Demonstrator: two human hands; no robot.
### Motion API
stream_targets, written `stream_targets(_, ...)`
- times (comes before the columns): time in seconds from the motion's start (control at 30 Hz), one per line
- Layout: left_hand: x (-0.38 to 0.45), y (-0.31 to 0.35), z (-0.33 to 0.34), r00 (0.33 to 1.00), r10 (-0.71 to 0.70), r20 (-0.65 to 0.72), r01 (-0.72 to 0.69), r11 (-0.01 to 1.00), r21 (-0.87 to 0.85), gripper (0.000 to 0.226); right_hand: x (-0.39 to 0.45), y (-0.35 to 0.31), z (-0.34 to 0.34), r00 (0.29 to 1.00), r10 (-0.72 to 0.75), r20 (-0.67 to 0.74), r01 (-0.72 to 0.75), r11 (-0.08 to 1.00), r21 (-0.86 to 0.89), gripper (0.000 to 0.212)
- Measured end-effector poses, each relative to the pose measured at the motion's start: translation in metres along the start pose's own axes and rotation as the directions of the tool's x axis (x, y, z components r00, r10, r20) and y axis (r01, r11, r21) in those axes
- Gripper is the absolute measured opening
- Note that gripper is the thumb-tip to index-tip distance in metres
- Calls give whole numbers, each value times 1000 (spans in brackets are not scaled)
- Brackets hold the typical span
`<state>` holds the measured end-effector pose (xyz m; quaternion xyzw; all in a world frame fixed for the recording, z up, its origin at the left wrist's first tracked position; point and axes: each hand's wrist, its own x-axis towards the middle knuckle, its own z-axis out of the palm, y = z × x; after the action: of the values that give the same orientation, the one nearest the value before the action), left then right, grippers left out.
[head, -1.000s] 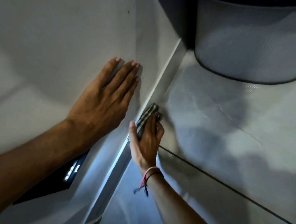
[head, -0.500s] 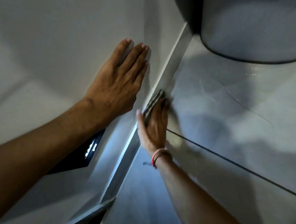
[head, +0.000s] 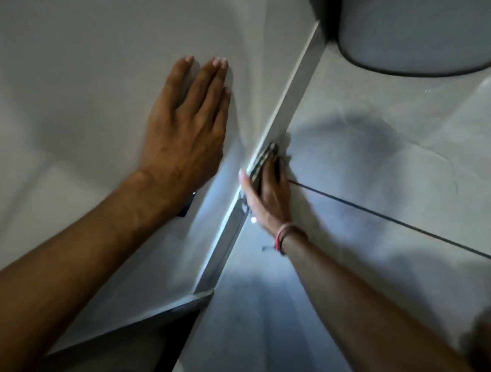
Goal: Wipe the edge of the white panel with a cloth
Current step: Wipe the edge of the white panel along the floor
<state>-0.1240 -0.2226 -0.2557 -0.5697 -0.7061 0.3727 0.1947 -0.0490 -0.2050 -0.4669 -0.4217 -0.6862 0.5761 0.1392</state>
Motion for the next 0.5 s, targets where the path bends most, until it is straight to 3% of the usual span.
stream_targets(0.07, -20, 5, -3, 999, -51, 19, 52, 995, -86, 63, -54, 8, 17, 997, 0, 74, 3, 999, -47, 93)
stream_targets(0.13, -38, 8, 3, 999, -38, -9, 38, 999, -37, 72, -77, 12, 30, 994, 0, 109, 6, 998, -59, 94)
stream_targets(0.3, -65, 4, 16, 995, 25, -96, -17, 996, 86, 84, -33, -12, 34, 998, 31, -50, -17, 961, 276, 85)
stream_targets(0.43, -66, 7, 18, 994, 37, -104, -29, 997, 71, 84, -78, 9, 58, 999, -22, -40, 29, 983, 182, 89)
stream_targets(0.5, -66, 6, 20, 992, 35, -122, -25, 996, 85, 83, -138, 24, 80, 994, -24, 105, 9, 990, 143, 94)
